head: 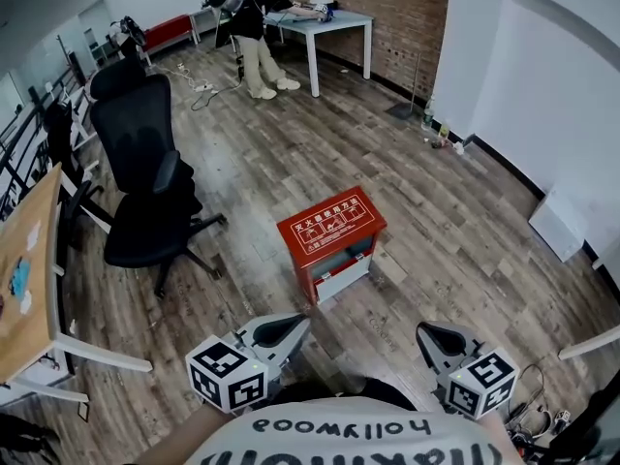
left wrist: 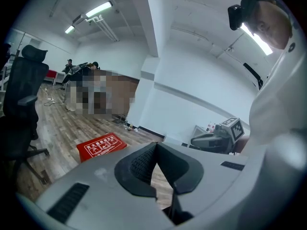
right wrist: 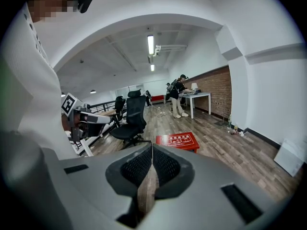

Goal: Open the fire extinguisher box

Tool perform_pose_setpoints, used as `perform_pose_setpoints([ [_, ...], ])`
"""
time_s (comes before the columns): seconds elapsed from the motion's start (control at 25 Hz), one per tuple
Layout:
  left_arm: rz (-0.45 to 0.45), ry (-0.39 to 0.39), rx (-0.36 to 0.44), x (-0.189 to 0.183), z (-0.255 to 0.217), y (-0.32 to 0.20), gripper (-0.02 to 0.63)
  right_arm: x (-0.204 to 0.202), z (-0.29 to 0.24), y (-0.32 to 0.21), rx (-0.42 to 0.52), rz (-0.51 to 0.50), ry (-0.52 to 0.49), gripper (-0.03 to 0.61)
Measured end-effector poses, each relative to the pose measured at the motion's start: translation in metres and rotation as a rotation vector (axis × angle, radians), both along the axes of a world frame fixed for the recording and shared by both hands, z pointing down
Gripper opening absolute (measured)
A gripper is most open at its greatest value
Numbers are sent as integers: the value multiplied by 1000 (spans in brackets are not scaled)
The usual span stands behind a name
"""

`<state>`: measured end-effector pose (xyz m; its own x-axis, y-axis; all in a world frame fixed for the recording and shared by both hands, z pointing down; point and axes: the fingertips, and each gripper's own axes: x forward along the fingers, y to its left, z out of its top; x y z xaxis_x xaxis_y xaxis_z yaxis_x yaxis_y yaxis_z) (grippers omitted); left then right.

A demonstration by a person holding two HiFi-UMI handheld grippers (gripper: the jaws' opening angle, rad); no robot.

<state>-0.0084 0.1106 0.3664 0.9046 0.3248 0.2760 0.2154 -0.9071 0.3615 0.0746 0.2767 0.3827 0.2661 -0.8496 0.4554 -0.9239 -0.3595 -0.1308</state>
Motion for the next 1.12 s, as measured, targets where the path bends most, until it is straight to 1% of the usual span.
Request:
perform_pose_setpoints([
  [0.24, -45, -13, -17, 5, 1, -12, 7, 5, 12, -18, -19, -45, -38, 11],
  [0.36, -44, -31, -18, 12, 6, -18, 6, 14, 14, -28, -30, -57, -34, 11],
  [0.56, -34, -72, -42, 30, 15, -35, 6, 36, 17, -37, -32, -14, -67, 11],
  [0.88, 18, -68, -45, 87, 11, -76, 7, 75, 19, -61, -48, 57, -90, 11],
  [1.12, 63, -64, -35, 123, 1, -111, 6, 107, 9, -91, -46, 104, -74, 11],
])
